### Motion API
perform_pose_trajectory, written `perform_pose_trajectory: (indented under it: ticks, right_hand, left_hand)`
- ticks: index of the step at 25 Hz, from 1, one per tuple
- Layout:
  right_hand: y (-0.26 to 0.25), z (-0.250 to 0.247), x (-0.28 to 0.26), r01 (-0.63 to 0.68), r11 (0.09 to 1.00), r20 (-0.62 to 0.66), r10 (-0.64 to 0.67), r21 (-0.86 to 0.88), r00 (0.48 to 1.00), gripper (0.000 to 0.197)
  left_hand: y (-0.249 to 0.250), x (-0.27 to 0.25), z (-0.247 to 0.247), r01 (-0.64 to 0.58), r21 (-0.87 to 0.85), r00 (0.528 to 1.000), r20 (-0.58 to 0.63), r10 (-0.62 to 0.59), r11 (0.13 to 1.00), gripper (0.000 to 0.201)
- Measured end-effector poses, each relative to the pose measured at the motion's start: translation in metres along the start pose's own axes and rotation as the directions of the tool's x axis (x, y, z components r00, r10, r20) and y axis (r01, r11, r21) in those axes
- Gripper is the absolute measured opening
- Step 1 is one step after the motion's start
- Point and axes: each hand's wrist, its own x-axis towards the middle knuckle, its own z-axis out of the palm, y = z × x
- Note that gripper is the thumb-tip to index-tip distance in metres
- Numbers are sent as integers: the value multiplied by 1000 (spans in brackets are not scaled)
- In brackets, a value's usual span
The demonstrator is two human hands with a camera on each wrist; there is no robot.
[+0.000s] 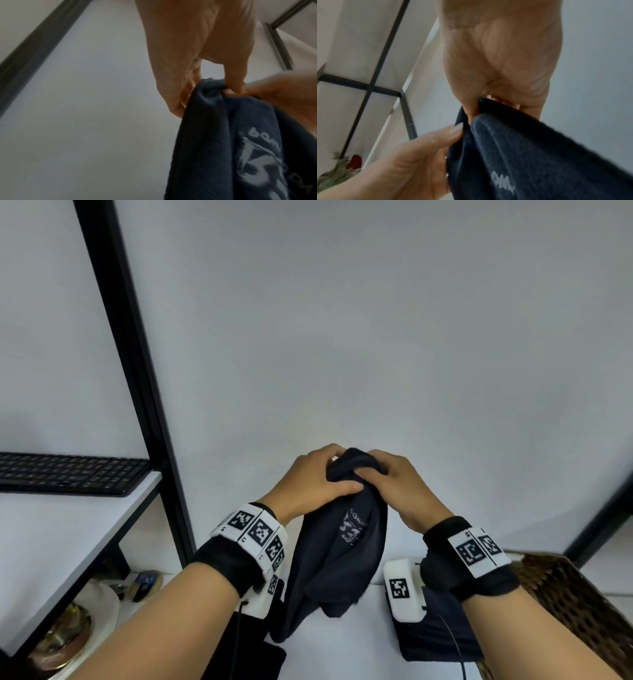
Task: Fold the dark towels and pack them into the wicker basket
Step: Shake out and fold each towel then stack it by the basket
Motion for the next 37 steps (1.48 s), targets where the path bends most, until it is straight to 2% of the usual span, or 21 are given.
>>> perform_pose_trajectory:
  ticks: [2,5,8,10,12,15,18,21,23,25,27,29,32,34,37]
  right_hand:
    - [-5,3,6,59,997,-6,-59,-46,998,11]
    - [14,-3,2,24,997,5,-24,-71,1000,12]
    - [57,-25,-10,-22,945,28,32,-325,999,21]
    - [77,-46,-14,-60,892,-31,52,-448,998,21]
    - [84,-69,-12,-56,860,-102,4,-507,995,27]
    - [72,-98,4,17,831,-195,-150,-557,969,20]
    - [47,-114,38,53,796,-261,-260,-603,930,13]
    - [18,-128,72,100,757,-276,-353,-646,894,13]
    - [-5,-139,87,136,694,-223,-401,-707,889,17]
    - [-32,-146,90,155,630,-231,-487,-761,842,20]
    - [-58,-150,78,175,702,-349,-535,-690,770,20]
    - [-77,-150,61,252,835,-468,-495,-489,733,16]
    - [-92,-142,14,392,901,-501,-429,-185,751,8]
    - [-94,-130,-23,415,907,-501,-389,-64,773,11]
    - [-86,-113,-74,406,911,-472,-330,67,817,14]
  left_hand:
    - [3,6,4,-33,-14,997,-63,32,999,18]
    - [-1,13,-10,-11,-85,977,-213,-7,996,8]
    - [-13,20,-30,47,-199,935,-337,-114,979,10]
    - [-17,22,-41,64,-290,910,-375,-174,955,12]
    - [-15,25,-50,54,-365,903,-380,-202,929,14]
    - [-13,40,-59,32,-376,898,-397,-192,926,19]
    - [-12,63,-71,-7,-243,892,-440,-104,970,8]
    - [-3,82,-97,-3,-143,845,-529,-73,990,9]
    - [10,87,-118,-7,-160,817,-571,-86,987,13]
    - [26,83,-133,-73,-257,817,-570,-90,964,12]
    - [41,72,-144,-165,-353,810,-581,-78,921,11]
    - [51,53,-149,-240,-382,796,-604,-44,893,13]
    - [55,12,-152,-304,-364,784,-621,14,880,14]
    - [52,-17,-150,-322,-331,779,-624,50,887,17]
    - [42,-59,-144,-324,-363,801,-597,49,873,17]
